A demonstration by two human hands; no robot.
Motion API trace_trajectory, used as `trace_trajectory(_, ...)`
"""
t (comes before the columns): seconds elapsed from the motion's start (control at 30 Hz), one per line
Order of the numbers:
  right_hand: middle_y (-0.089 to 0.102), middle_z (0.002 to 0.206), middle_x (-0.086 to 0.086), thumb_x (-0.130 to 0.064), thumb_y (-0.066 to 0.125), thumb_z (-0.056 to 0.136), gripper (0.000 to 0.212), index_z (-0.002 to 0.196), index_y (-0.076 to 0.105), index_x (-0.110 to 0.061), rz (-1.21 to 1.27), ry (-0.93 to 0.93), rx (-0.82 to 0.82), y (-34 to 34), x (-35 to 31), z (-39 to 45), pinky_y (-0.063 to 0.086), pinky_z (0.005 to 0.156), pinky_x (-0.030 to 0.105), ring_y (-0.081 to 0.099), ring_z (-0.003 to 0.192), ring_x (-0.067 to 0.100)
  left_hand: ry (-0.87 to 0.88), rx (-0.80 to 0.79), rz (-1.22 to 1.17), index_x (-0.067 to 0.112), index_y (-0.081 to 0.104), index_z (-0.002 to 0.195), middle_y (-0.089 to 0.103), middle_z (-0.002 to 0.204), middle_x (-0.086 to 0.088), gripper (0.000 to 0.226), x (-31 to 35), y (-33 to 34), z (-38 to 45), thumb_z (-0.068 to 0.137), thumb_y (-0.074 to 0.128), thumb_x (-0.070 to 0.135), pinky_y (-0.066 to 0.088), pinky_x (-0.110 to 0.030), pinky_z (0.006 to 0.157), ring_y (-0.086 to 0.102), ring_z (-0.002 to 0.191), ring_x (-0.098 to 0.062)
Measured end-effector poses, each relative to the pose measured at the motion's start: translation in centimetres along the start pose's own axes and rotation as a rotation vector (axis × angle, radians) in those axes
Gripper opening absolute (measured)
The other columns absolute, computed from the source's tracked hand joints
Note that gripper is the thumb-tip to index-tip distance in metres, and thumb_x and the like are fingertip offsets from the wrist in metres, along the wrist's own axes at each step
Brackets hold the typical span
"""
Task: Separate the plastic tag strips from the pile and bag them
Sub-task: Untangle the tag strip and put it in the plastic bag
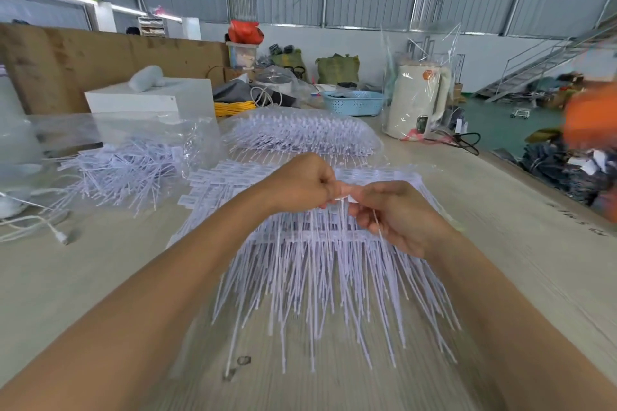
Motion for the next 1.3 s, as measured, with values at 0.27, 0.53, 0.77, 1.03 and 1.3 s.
trace_trajectory(0.27, 0.049, 0.041, 0.004, -0.004, 0.057, 0.09, 0.028, 0.064, 0.059, -0.015, -0.439, -0.39, 0.134, 0.4, -3.5, -0.8, 0.033, 0.036, 0.015, 0.042, 0.031, 0.01, -0.219, -0.097, -0.392, 0.015, 0.056, 0.061, 0.047, 0.038, 0.011, 0.034, -2.3, 1.3, -0.5, 0.092, 0.058, 0.025, 0.022, -0.019, 0.045, 0.033, 0.046, -0.01)
trace_trajectory(0.53, 0.045, 0.057, 0.01, 0.002, 0.052, 0.09, 0.016, 0.075, 0.056, 0.003, -0.316, -0.197, 0.393, -5.3, -2.8, -0.4, 0.029, 0.033, 0.015, 0.04, 0.034, 0.007, -0.223, -0.184, -0.428, 0.011, 0.058, 0.061, 0.041, 0.037, 0.009, 0.032, -1.6, 1.2, -1.3, 0.091, 0.06, 0.023, 0.02, -0.013, 0.037, 0.03, 0.034, -0.006)
trace_trajectory(0.77, 0.067, 0.084, 0.007, -0.013, 0.062, 0.087, 0.01, 0.077, 0.062, -0.012, -0.002, 0.065, -0.051, 0.7, -0.7, 0.0, 0.057, 0.068, 0.03, 0.065, 0.078, 0.021, -0.122, -0.231, -0.002, 0.006, 0.064, 0.091, 0.057, 0.079, -0.006, 0.012, -0.7, 1.5, -1.6, 0.091, 0.053, 0.005, 0.038, -0.027, 0.065, 0.048, 0.068, -0.015)
trace_trajectory(1.03, 0.068, 0.067, 0.012, -0.004, 0.062, 0.086, 0.007, 0.081, 0.063, 0.001, 0.004, -0.074, -0.069, 2.2, -1.5, -0.7, 0.058, 0.057, 0.029, 0.068, 0.061, 0.021, -0.022, -0.135, -0.077, 0.022, 0.045, 0.111, 0.053, 0.103, 0.002, 0.032, 0.0, 1.0, -1.2, 0.086, 0.064, 0.015, 0.042, -0.021, 0.06, 0.055, 0.073, -0.007)
trace_trajectory(1.3, 0.068, 0.071, 0.013, -0.003, 0.06, 0.088, 0.003, 0.086, 0.06, -0.005, -0.034, -0.145, 0.001, 1.3, -1.9, -0.5, 0.056, 0.056, 0.025, 0.07, 0.063, 0.024, -0.041, -0.162, -0.065, 0.022, 0.067, 0.071, 0.064, 0.056, 0.008, 0.027, -1.3, 1.2, -1.5, 0.091, 0.058, 0.037, 0.047, -0.024, 0.059, 0.056, 0.055, -0.01)
Point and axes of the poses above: each hand's wrist, its own z-axis towards the middle knuckle, its own y-axis out of the palm, x = y × z, the point moved 10 cm from there along z, towards the middle knuckle
